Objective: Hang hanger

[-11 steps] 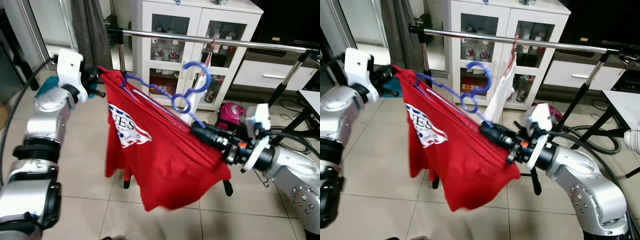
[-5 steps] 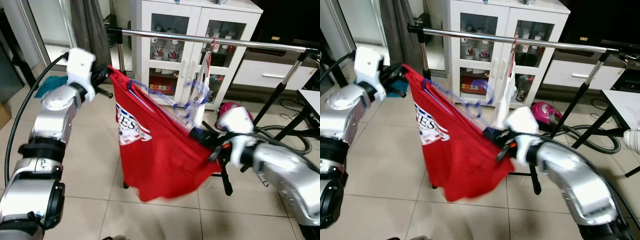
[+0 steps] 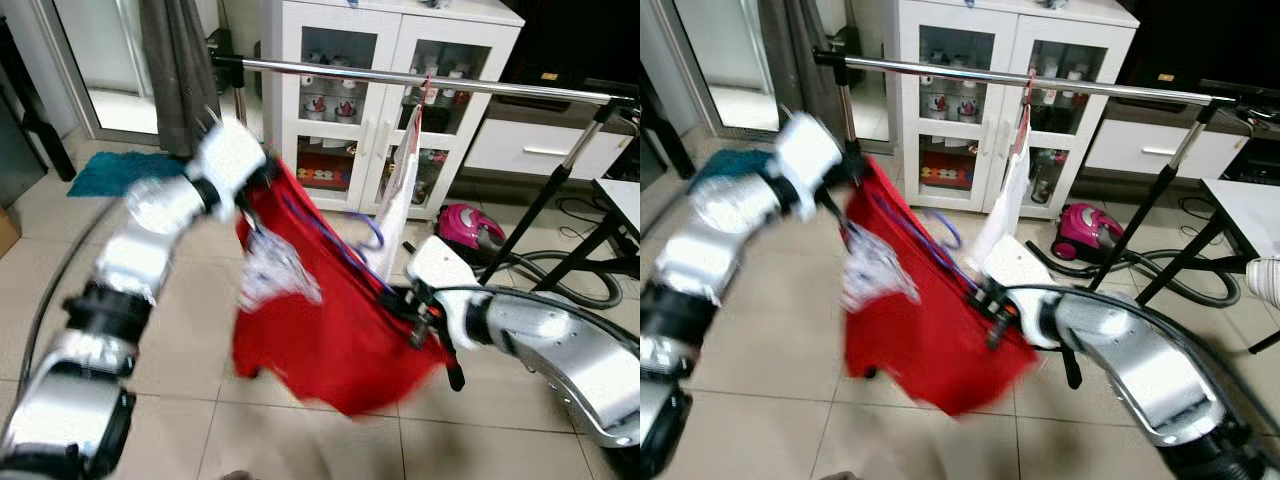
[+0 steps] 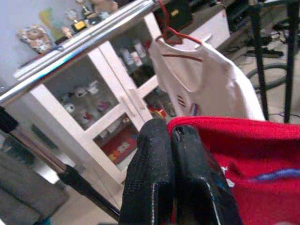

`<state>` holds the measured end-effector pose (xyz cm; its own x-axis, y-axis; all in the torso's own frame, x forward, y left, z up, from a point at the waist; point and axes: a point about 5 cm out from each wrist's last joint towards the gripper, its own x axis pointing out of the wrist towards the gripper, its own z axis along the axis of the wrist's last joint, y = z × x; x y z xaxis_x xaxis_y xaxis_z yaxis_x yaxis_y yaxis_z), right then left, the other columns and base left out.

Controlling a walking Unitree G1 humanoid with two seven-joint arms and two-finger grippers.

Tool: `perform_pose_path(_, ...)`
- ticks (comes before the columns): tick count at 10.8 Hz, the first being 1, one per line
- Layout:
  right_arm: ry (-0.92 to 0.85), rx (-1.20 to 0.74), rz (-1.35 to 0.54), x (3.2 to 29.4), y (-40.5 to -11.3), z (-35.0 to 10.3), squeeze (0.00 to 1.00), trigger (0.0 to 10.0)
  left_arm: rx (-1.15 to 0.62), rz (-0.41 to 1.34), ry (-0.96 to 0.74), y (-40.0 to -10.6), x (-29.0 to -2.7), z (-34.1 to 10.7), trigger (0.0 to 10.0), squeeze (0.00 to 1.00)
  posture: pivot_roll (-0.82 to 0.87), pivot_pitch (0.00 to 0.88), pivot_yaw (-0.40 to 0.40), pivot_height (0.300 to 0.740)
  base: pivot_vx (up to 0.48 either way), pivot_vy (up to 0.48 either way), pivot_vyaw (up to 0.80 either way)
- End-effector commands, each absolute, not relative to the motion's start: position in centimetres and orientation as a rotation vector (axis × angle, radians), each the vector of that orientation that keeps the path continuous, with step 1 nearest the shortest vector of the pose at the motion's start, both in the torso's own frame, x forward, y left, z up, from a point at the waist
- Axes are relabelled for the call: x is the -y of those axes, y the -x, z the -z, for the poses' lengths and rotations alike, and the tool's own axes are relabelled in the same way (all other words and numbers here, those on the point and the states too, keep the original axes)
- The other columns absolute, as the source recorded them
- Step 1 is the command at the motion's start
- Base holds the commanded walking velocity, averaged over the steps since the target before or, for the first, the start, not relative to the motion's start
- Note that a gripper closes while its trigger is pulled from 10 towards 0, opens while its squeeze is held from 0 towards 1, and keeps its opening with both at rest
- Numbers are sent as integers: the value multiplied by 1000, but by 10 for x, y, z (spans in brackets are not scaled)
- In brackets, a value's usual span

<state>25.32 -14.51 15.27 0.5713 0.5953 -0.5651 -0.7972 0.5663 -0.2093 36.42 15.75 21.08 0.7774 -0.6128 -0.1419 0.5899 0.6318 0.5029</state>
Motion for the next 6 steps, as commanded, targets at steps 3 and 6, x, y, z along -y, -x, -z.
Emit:
perform_pose_path(3,545,-591,-842,153,-248,-140,0,0,63,848,-632,-345,-122,-206,0,0,-52,0,-68,740,0,0,0)
perform_pose_path(6,500,-589,-909,177,-238,-159,0,0,-138,587,-901,-357,-175,-173,0,0,-52,0,-68,740,0,0,0)
